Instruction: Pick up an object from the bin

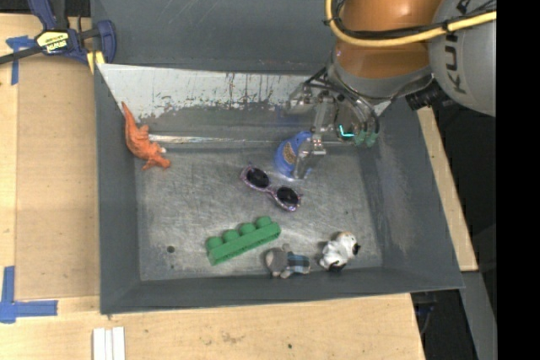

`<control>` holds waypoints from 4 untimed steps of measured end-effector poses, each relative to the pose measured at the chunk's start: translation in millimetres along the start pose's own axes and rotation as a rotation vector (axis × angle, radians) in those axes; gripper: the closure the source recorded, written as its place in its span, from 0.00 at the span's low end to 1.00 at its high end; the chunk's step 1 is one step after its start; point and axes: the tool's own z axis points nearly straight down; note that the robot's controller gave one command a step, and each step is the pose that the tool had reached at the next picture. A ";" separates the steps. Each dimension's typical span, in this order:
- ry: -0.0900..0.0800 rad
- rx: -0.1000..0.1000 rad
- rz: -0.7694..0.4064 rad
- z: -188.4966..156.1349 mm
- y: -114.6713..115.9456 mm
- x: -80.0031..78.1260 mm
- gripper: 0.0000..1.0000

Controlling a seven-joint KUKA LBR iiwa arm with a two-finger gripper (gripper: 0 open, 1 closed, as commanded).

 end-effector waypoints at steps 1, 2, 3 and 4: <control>-0.008 0.000 0.001 -4.5 -0.2 -1.4 0.00; -0.012 0.000 -0.043 56.9 14.8 18.5 0.00; -0.004 0.000 0.037 81.5 50.5 54.2 0.00; -0.007 0.001 -0.233 107.6 57.0 61.6 0.00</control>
Offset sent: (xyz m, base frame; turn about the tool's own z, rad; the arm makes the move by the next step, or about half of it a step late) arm -0.0578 0.0434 -0.1705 -0.1296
